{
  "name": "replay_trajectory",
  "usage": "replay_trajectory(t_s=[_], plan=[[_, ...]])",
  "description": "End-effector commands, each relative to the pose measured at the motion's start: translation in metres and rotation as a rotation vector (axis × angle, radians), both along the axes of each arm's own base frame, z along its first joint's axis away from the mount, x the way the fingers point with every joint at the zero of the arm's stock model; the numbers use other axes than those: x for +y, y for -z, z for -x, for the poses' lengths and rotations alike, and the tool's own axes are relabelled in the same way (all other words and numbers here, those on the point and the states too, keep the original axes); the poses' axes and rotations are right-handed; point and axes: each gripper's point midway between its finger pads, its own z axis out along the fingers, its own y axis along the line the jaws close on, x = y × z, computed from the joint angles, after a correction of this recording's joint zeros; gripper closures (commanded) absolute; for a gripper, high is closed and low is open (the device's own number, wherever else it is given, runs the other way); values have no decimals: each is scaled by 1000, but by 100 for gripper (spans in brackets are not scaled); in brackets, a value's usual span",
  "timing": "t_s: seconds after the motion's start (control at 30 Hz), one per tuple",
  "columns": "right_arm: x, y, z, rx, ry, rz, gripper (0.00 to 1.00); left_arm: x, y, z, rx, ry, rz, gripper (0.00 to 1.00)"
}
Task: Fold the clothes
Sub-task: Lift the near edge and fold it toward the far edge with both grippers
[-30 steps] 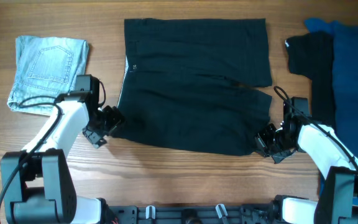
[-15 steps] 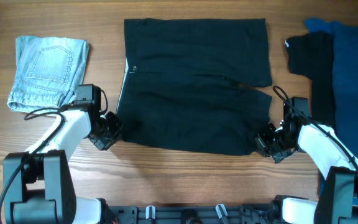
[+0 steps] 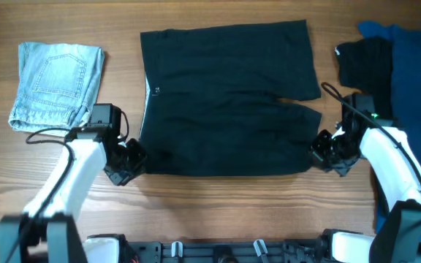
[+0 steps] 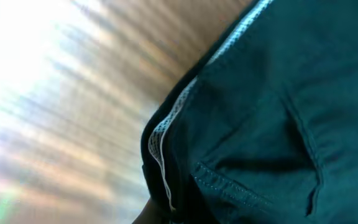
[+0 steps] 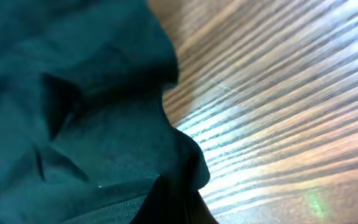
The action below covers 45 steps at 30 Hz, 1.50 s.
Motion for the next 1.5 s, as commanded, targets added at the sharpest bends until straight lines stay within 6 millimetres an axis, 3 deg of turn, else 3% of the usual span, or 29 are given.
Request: replay_trajectory(t_s=[0.0, 0.13, 0.27, 0.33, 0.5, 0.63, 0.8, 0.93, 1.17, 1.37, 1.47], plan=[[-12, -21, -18, -56, -77, 66, 96, 3, -30, -3, -82, 51, -73, 96], [-18, -54, -31, -101, -153, 95, 96, 2, -57, 6, -90, 89, -112, 96], [-21, -95, -56, -210, -205, 120, 96, 7, -89, 9, -75, 92, -144, 96], [-23, -127, -73, -298, -254, 144, 96, 10, -117, -3, -130, 87, -161, 96], [-26, -169, -101, -447, -286, 188, 96, 21, -165, -39, -307, 58, -238, 96], [-29, -187, -128, -561, -269, 217, 96, 27, -182, -77, -460, 28, -283, 96], [-32, -190, -169, -678, -268, 236, 96, 28, -178, -129, -569, 1, -306, 96], [-31, -176, -198, -710, -275, 216, 96, 35, -170, -166, -628, 19, -379, 96], [-10, -170, -237, -812, -318, 184, 96, 35, -186, -202, -775, 5, -401, 96], [8, -136, -259, -774, -358, 244, 96, 34, -164, -218, -751, 11, -403, 96], [13, -111, -274, -761, -369, 242, 96, 34, -146, -239, -758, 3, -414, 96]])
